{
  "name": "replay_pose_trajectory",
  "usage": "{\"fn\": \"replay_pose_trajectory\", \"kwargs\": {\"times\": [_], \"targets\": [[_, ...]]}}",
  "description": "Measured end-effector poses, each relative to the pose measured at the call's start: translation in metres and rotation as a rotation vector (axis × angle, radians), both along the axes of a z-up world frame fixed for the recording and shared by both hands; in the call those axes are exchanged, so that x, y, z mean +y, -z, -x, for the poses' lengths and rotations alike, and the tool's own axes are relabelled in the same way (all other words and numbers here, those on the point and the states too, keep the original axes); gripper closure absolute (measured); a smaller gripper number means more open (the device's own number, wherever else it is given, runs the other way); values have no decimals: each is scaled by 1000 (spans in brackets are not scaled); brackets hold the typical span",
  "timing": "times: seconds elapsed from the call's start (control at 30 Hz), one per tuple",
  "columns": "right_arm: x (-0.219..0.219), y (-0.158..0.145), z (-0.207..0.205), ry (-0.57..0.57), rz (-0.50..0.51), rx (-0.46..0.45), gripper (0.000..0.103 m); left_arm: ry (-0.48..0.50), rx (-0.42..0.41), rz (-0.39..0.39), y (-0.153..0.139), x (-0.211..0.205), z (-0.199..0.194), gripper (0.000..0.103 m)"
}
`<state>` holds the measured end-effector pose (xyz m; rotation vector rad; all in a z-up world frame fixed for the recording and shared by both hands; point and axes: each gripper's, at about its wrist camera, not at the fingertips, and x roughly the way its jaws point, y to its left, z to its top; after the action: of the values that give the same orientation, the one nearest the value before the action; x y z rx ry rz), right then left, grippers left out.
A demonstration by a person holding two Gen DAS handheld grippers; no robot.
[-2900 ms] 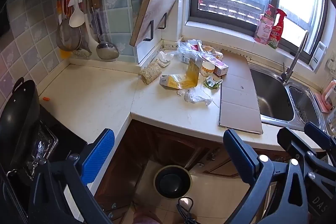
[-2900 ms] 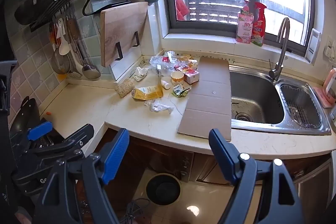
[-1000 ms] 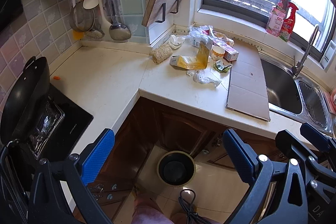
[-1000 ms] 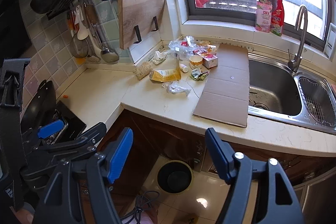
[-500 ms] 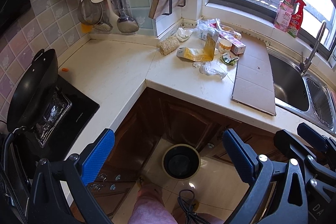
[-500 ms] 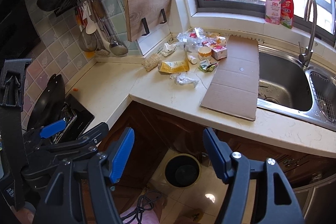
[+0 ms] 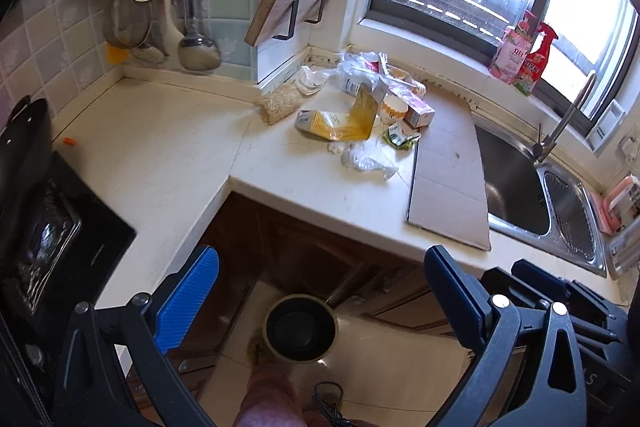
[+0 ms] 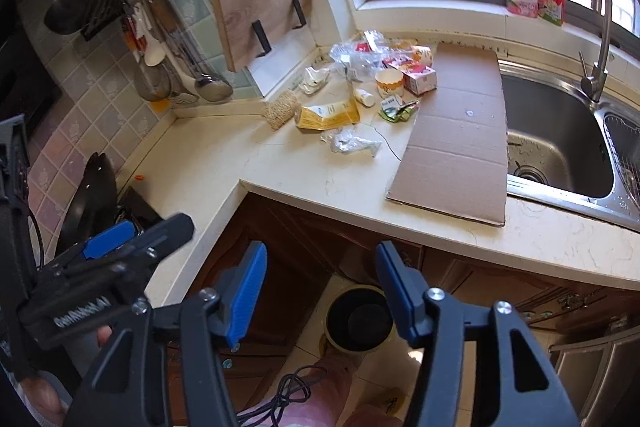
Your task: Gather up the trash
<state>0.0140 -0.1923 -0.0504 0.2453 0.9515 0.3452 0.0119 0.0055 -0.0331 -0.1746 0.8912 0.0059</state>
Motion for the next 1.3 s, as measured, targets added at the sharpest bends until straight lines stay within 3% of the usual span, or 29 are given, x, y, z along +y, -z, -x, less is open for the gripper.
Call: {"fn": "replay_pose_trajectory", "kwargs": {"times": [0.17,0.3,0.47,0.63,0.83,1.03,1.07,1.17,1.23,1.3], "targets": [[3,2,-34,62,5,20,49,13,35,6,9,22,-56,2],[14,17,-73,86,0,62,49,-3,16,30,22,50,-107,2],[32,54,-137,134,-37,133,49,-45,-45,35,49,86,-172,2],[54,97,-202,164,-39,216,49,-60,-37,38,89,111,-233,2],[81,125,-244,192,58,205,49,-114,-17,82,131,131,-281,2],[99,143,-261,192,163,204,49,-124,1,120,159,139,-315,5],[101,144,-260,195,186,195,52,-122,6,123,163,138,-317,7],[107,148,-257,189,237,176,73,-117,22,150,174,138,-325,14],[111,149,-253,180,252,166,87,-114,36,168,180,137,-330,24],[111,150,-251,173,248,165,92,-93,39,194,185,135,-333,32]]}}
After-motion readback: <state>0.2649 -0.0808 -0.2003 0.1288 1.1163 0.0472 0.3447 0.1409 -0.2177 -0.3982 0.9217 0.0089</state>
